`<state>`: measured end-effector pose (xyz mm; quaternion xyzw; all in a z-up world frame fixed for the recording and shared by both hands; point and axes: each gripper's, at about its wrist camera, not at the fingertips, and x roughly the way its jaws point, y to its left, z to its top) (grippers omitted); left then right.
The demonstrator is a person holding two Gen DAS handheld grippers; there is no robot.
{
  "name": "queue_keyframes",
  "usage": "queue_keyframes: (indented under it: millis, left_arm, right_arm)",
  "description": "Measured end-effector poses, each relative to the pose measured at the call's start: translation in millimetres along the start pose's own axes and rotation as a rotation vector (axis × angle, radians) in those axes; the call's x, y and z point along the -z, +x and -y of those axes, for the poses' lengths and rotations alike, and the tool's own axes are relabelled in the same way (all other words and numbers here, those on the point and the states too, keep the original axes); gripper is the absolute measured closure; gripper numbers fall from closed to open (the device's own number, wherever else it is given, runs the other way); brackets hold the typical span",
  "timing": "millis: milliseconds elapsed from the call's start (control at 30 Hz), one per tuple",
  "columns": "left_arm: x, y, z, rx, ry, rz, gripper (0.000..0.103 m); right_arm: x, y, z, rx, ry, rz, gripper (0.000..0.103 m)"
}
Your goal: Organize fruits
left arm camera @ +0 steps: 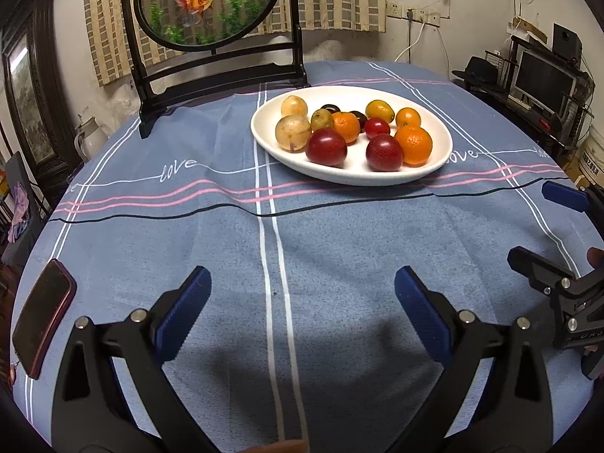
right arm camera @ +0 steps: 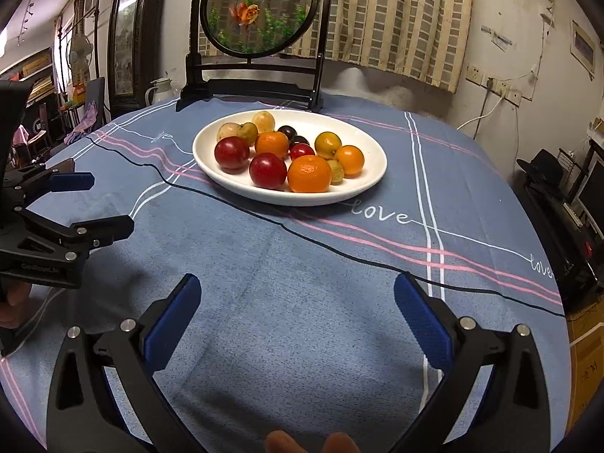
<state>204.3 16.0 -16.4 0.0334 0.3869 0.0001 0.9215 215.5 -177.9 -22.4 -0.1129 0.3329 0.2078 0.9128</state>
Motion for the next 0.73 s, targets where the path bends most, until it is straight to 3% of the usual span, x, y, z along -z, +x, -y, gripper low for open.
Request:
queue_keyframes:
  millis: [300, 567, 733]
  left_arm:
    - [-0.8, -1.5, -4.7, 0.0, -0.022, 0.012, 0.003]
    - [-1.4, -3.6, -5.0, -0.06, -0.012, 0.041, 0.004]
    - [-3.0, -0.1, -12.7, -0.037, -0.047, 0.022, 0.004]
  right_arm:
    - [0.5, 0.0, 5.4, 0.003, 0.026, 0.001, 0.001]
    - [0.1, -1.0, 6.7, 0.007, 0.025, -0.005, 0.001]
    - [0.3, -1.3, 6.6, 0.007, 0.025, -0.005, 0.001]
